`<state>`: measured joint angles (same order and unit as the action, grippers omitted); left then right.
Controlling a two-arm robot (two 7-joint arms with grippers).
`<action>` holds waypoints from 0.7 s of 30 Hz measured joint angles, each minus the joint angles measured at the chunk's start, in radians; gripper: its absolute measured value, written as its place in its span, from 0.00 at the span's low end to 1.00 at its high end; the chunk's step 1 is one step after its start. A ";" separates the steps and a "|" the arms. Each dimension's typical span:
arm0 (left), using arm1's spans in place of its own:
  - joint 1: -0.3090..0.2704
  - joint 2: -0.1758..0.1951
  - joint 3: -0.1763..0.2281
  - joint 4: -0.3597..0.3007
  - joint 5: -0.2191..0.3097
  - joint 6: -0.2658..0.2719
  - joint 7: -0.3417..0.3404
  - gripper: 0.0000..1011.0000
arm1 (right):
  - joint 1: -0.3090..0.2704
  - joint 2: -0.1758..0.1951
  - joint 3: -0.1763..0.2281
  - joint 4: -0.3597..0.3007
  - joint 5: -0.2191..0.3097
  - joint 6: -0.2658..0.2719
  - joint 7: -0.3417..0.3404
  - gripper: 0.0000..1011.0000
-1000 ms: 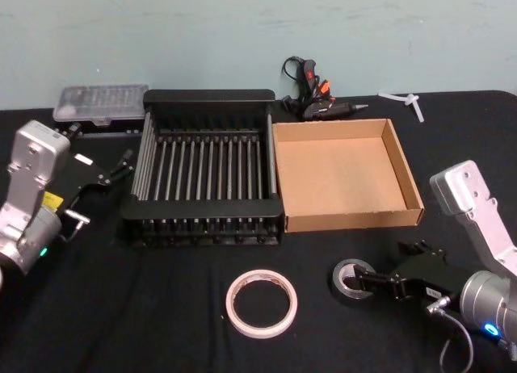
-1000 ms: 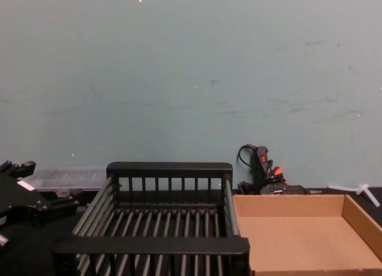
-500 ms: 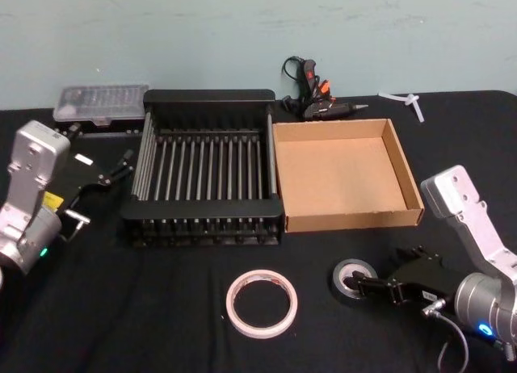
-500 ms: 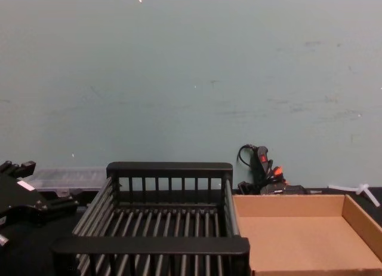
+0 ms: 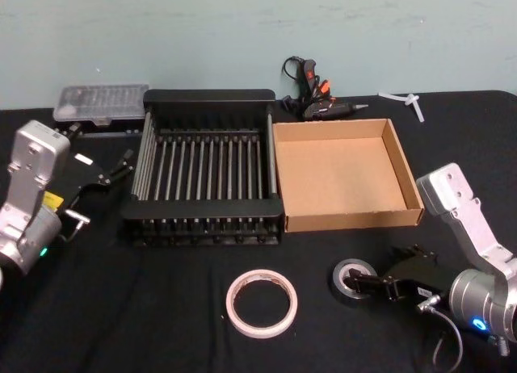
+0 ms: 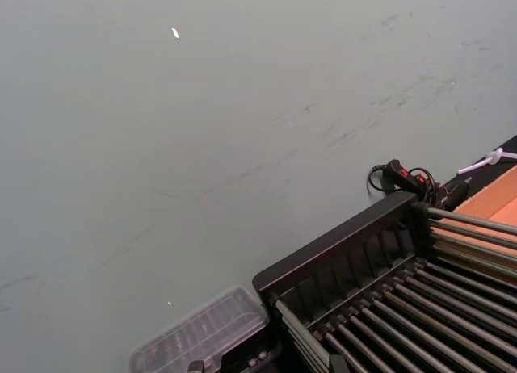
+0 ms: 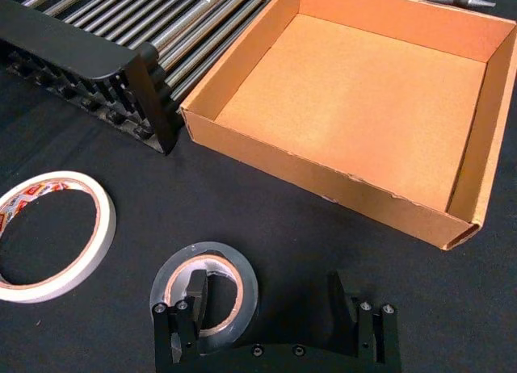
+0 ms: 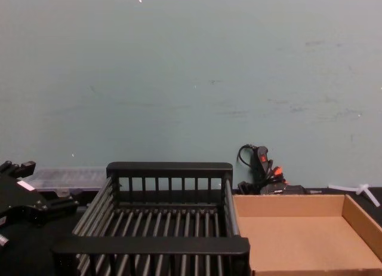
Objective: Pick up the white tape and place it into the black box , Pick up the silver tape and place it into the brown box.
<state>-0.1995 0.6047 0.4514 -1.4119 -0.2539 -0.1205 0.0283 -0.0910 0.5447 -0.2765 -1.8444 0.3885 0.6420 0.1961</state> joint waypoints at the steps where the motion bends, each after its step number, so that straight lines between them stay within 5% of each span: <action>1: 0.000 0.000 0.000 0.000 0.000 0.000 0.000 0.99 | 0.001 -0.001 0.000 0.001 -0.002 0.000 0.001 0.99; 21: 0.000 0.000 0.000 0.000 0.000 0.000 0.000 0.99 | 0.007 -0.022 0.005 0.015 -0.050 0.005 0.031 0.99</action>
<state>-0.1995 0.6047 0.4514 -1.4120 -0.2539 -0.1205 0.0283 -0.0844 0.5227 -0.2716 -1.8296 0.3387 0.6470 0.2270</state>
